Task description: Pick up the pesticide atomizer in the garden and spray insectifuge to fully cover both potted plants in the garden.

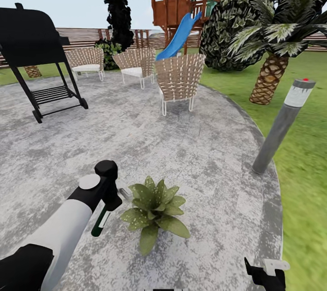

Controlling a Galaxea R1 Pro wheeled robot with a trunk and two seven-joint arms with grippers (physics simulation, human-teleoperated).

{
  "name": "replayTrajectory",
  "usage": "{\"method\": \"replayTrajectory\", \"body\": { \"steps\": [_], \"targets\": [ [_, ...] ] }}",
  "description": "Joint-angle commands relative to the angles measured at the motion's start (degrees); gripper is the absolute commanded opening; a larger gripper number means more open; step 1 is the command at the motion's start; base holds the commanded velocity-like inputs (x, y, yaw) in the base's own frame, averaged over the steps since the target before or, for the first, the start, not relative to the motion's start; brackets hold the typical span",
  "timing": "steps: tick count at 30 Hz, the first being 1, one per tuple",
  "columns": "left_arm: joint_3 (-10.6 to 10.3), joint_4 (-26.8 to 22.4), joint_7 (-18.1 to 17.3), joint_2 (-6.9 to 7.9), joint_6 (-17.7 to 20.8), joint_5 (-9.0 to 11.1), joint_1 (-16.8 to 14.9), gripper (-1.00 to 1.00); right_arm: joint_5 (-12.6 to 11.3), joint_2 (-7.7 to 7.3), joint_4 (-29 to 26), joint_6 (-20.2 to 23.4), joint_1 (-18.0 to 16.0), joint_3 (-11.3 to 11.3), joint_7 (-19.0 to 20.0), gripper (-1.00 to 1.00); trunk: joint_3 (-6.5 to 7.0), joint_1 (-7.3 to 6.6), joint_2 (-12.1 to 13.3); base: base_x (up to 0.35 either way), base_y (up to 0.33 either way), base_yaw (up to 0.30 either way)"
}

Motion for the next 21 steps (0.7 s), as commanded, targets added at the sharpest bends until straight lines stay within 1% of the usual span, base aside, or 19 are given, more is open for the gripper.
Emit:
{"method": "replayTrajectory", "body": {
  "steps": [1,7,11,15,21],
  "targets": [
    [-0.2,0.1,-0.6,0.04,0.6,-0.6,0.0,-1.00,0.2,0.01,0.1,-0.2,0.0,-0.5,0.3,1.00,-0.05,0.00,0.0,0.086,-0.240,0.001],
    [0.0,0.4,-0.6,0.62,0.6,-0.6,0.1,-1.00,0.2,0.01,0.1,-0.2,0.0,-0.5,0.3,1.00,-0.05,0.00,0.0,0.092,-0.252,0.000],
    [0.1,0.4,-0.6,0.58,0.6,-0.6,0.1,-1.00,0.2,0.01,0.1,-0.2,0.0,-0.5,0.3,1.00,-0.05,0.00,0.0,0.025,-0.075,0.014],
    [0.2,0.4,-0.6,0.76,0.6,-0.6,0.0,-1.00,0.2,0.01,0.1,-0.2,0.0,-0.5,0.3,1.00,-0.05,0.00,0.0,0.002,-0.006,0.219],
    [0.3,0.4,-0.6,0.65,0.7,-0.6,-0.1,-1.00,0.2,0.01,0.1,-0.2,0.0,-0.5,0.3,1.00,-0.05,0.00,0.0,0.019,0.000,0.256]
  ]
}}
